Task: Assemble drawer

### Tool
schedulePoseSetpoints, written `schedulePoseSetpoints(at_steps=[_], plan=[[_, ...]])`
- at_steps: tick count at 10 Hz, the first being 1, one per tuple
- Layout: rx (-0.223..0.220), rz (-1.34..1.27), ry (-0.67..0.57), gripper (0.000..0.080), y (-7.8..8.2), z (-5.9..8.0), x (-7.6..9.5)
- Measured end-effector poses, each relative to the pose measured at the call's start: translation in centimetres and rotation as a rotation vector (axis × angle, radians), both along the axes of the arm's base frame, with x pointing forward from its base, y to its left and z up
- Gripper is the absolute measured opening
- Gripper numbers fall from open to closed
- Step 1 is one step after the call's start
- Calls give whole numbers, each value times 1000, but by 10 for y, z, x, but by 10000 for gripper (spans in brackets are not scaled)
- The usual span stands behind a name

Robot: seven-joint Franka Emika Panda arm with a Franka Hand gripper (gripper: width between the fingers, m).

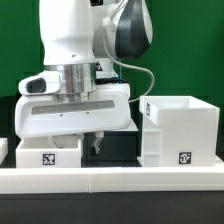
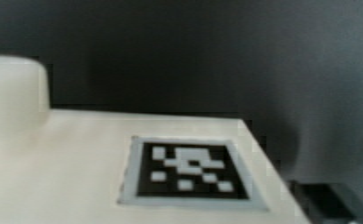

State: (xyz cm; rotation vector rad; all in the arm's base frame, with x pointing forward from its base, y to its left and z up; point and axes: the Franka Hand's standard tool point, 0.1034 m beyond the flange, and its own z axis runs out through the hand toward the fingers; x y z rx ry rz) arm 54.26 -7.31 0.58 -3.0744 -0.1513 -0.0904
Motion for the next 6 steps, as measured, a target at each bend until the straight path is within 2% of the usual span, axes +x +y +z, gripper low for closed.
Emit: schedulePoseSetpoints(at_steps=[1,2,3,6], plan=[[0,0,0,389,0,0,0],[0,0,0,206,0,0,0],[0,0,0,79,0,0,0],[-1,0,-3,42,0,1,1]])
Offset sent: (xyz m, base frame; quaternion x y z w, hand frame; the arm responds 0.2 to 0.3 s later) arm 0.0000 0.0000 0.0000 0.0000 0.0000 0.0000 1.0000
